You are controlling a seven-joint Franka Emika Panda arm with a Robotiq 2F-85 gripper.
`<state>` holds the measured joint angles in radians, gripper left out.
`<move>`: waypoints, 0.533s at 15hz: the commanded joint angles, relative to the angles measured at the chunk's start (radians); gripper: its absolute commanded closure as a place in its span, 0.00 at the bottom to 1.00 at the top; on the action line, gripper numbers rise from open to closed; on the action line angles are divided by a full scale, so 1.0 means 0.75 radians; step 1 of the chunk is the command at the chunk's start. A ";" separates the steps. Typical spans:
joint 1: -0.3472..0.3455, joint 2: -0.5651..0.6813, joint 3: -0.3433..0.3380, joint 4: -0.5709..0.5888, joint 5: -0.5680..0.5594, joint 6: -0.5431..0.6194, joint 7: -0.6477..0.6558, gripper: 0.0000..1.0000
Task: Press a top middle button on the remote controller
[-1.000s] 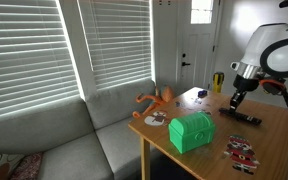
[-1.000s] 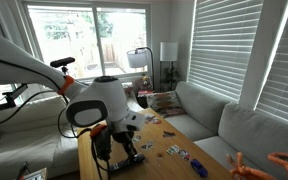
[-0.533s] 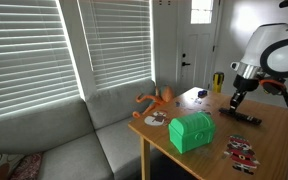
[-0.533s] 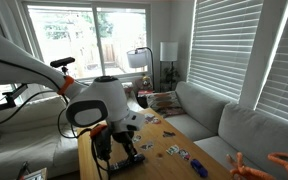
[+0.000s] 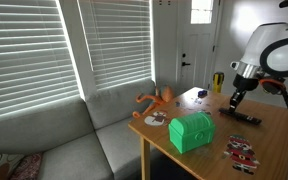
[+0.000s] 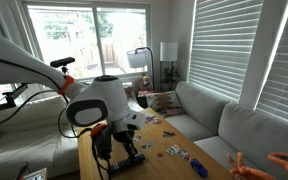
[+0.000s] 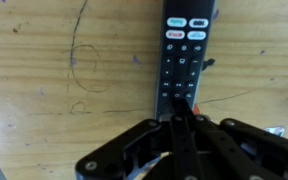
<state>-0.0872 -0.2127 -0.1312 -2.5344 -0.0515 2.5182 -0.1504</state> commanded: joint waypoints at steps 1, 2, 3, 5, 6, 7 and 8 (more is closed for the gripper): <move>-0.011 -0.004 0.010 0.012 -0.014 0.007 0.017 1.00; -0.010 -0.003 0.011 0.014 -0.013 0.006 0.017 1.00; -0.009 -0.003 0.011 0.015 -0.012 0.004 0.017 1.00; -0.009 -0.002 0.012 0.017 -0.010 0.001 0.022 0.73; -0.009 -0.004 0.013 0.018 -0.011 -0.001 0.023 0.67; -0.009 -0.007 0.013 0.019 -0.012 -0.004 0.024 0.60; -0.009 -0.013 0.013 0.020 -0.013 -0.011 0.025 0.53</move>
<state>-0.0872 -0.2127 -0.1312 -2.5276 -0.0515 2.5182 -0.1482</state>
